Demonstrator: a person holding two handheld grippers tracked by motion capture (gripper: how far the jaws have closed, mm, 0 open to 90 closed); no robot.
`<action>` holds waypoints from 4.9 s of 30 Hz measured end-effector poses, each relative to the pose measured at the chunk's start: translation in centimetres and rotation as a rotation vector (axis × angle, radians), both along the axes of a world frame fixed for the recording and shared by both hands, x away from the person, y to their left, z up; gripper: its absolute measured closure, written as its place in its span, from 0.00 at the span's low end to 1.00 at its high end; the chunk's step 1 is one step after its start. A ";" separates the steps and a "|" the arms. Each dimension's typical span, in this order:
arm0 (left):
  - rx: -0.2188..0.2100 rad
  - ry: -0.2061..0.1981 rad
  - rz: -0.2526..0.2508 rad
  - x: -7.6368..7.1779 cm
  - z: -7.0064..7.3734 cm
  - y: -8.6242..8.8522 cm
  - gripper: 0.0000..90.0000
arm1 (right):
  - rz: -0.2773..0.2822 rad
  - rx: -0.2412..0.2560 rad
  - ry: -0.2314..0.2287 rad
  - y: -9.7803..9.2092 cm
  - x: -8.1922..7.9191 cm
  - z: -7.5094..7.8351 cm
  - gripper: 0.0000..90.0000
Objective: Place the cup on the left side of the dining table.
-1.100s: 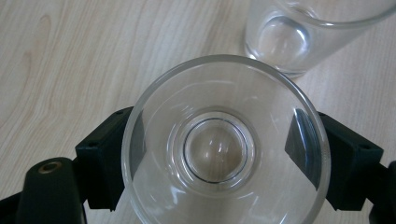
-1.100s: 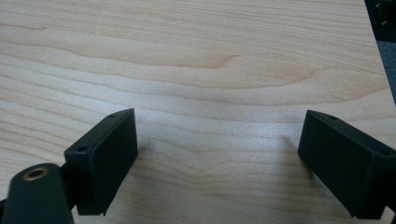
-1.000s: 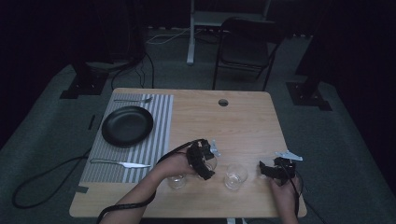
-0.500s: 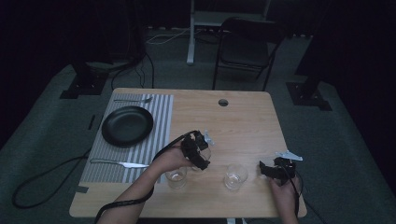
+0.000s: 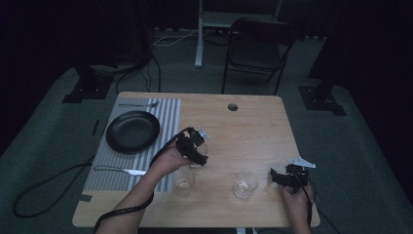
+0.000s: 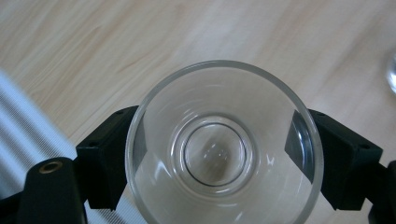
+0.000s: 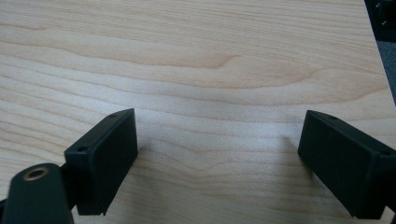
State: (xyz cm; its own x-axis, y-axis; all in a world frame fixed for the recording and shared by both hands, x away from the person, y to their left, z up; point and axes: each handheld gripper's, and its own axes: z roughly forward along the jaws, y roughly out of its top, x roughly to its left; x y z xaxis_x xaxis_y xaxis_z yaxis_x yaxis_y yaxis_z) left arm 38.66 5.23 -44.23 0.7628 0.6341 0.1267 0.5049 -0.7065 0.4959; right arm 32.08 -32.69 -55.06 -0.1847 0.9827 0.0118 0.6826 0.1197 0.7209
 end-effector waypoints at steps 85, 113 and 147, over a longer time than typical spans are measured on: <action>-0.152 -0.093 0.463 -4.1 -5.4 17.9 0.00 | -0.001 0.000 0.000 0.0 0.0 0.0 0.13; -0.152 -0.082 0.598 -8.5 -8.7 23.6 0.00 | -0.003 0.002 0.001 0.0 0.0 0.0 0.13; -0.217 -0.153 0.738 -11.0 -10.4 26.2 0.00 | -0.002 0.002 0.001 0.0 0.0 0.0 0.13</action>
